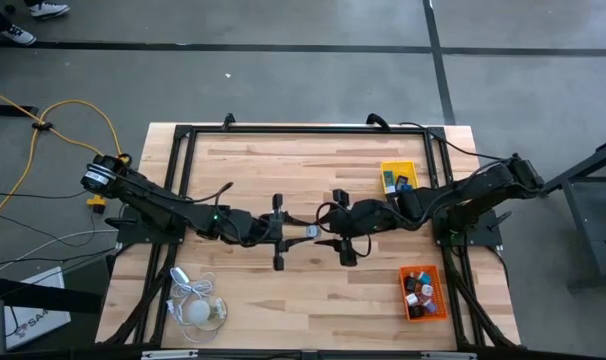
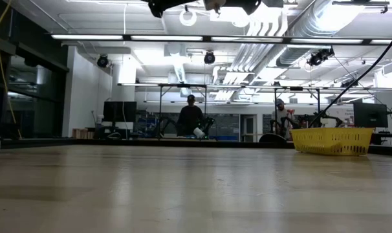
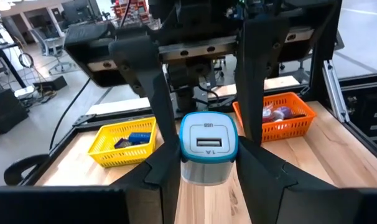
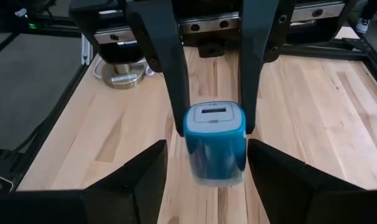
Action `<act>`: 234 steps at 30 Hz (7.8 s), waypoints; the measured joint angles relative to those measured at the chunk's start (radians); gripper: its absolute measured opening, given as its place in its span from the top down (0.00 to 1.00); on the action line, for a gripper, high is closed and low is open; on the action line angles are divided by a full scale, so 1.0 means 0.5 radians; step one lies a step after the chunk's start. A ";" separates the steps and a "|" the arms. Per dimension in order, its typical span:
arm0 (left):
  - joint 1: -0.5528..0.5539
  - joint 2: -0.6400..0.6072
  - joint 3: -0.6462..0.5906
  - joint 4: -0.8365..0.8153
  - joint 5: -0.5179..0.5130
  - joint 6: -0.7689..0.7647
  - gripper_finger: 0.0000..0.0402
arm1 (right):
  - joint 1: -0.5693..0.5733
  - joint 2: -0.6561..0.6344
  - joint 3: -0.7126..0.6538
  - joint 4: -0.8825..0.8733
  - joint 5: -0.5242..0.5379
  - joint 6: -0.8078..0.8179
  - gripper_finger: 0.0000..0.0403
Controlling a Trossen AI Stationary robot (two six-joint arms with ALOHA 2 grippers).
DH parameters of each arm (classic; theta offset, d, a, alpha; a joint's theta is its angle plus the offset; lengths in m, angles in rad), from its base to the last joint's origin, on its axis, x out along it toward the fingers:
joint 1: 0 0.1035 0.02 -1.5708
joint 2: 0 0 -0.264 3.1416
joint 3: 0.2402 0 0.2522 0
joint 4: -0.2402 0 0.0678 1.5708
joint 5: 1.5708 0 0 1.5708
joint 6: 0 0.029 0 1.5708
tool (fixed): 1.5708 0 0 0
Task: Pick & Place Office items
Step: Put the light blue charger adapter into the orange bin, then return to Home position
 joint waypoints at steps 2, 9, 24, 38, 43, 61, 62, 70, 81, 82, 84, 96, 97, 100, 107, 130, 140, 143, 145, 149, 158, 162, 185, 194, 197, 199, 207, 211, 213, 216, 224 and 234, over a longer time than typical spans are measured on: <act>-0.001 0.000 0.000 0.028 0.000 0.018 0.69 | 0.000 0.000 0.000 0.017 0.000 -0.001 0.48; -0.001 0.000 0.000 0.067 0.001 0.023 0.69 | 0.000 0.000 0.000 0.037 0.006 -0.014 0.48; -0.001 0.000 0.000 0.069 0.005 0.030 0.69 | -0.001 0.000 0.000 0.044 0.008 -0.015 0.60; -0.001 0.000 0.000 0.069 0.006 0.019 0.67 | -0.001 0.000 0.000 0.041 0.003 -0.021 0.67; -0.001 0.001 0.000 0.069 0.006 -0.005 0.66 | -0.001 0.000 0.000 0.041 0.001 -0.016 0.70; -0.001 0.001 0.000 0.074 0.000 0.052 0.50 | -0.001 0.000 0.000 0.041 -0.017 0.014 0.70; -0.001 0.001 0.000 0.076 0.000 0.052 0.48 | 0.000 0.001 0.000 0.041 -0.027 0.014 0.70; -0.001 0.001 0.000 0.081 0.002 0.044 0.40 | 0.002 -0.011 0.000 -0.119 -0.058 0.102 0.70; -0.001 0.001 0.000 0.084 0.003 0.034 0.40 | 0.090 -0.210 -0.001 -0.602 0.011 0.403 0.70; -0.001 0.001 0.000 0.084 0.002 0.033 0.40 | 0.104 -0.238 -0.001 -0.638 0.018 0.451 0.70; -0.001 0.001 0.000 0.084 0.003 0.035 0.40 | 0.148 -0.306 0.000 -0.759 0.053 0.559 0.70; -0.001 0.001 0.000 0.082 0.004 0.036 0.40 | 0.627 -0.404 0.002 -1.429 0.348 1.532 0.69; -0.001 0.001 0.000 0.082 0.004 0.035 0.40 | 0.675 -0.404 0.002 -1.445 0.370 1.609 0.69; -0.001 0.001 0.000 0.077 0.004 0.021 0.40 | 0.822 -0.404 0.002 -1.516 0.451 1.861 0.70; -0.001 0.006 0.000 0.069 0.005 0.018 0.40 | 1.168 -0.337 -0.001 -1.716 0.644 2.577 0.69; -0.001 0.007 0.000 0.068 0.005 0.015 0.40 | 1.644 0.348 -0.002 -1.918 0.298 3.881 0.69; -0.001 0.007 0.000 0.068 0.005 0.015 0.40 | 1.688 0.356 -0.073 -1.964 0.150 4.139 0.68; -0.001 0.007 0.000 0.065 0.005 0.015 0.40 | 1.688 0.356 -0.133 -1.861 0.147 4.140 0.68; -0.001 0.007 0.000 0.063 0.005 0.015 0.40 | 1.688 0.356 -0.163 -1.819 0.146 4.143 0.68; -0.001 0.007 0.000 0.062 0.005 0.015 0.40 | 1.687 0.356 -0.205 -1.772 0.121 4.145 0.68; -0.001 0.007 0.000 0.062 0.005 0.015 0.40 | 1.688 0.356 -0.214 -1.751 0.109 4.140 0.68; -0.001 0.007 0.000 0.062 0.005 0.015 0.40 | 1.688 0.356 -0.214 -1.749 0.110 4.138 0.68; -0.001 0.008 0.000 0.062 0.005 0.015 0.40 | 1.688 0.356 -0.214 -1.744 0.109 4.120 0.46; -0.001 0.007 0.000 0.061 0.005 0.015 0.40 | 1.682 0.189 -0.214 -1.745 0.098 4.031 0.46; -0.001 0.007 0.000 0.061 0.005 0.015 0.40 | 1.669 0.084 -0.214 -1.758 0.117 4.007 0.46; -0.001 0.008 0.000 0.061 0.005 0.015 0.40 | 1.655 0.018 -0.214 -1.764 0.158 3.970 0.46; -0.003 0.002 0.000 0.058 0.005 -0.145 0.40 | 1.558 -0.184 -0.213 -1.770 0.571 3.711 0.46; -0.009 -0.010 0.000 0.048 0.005 -0.166 0.40 | 1.493 -0.231 -0.211 -1.768 0.795 3.513 0.46; -0.016 -0.018 0.000 0.051 0.004 -0.207 0.40 | 1.452 -0.248 -0.211 -1.768 0.842 3.409 0.46; -0.025 -0.037 0.001 0.021 0.005 -0.270 0.40 | 1.380 -0.258 -0.211 -1.768 0.863 3.258 0.46; -0.042 -0.056 0.001 -0.023 0.005 -0.234 0.40 | 1.220 -0.263 -0.211 -1.777 1.034 2.876 0.46; 0.067 -0.066 0.001 -0.129 0.005 -0.361 0.40 | 1.052 -0.377 -0.213 -1.787 1.177 2.577 0.46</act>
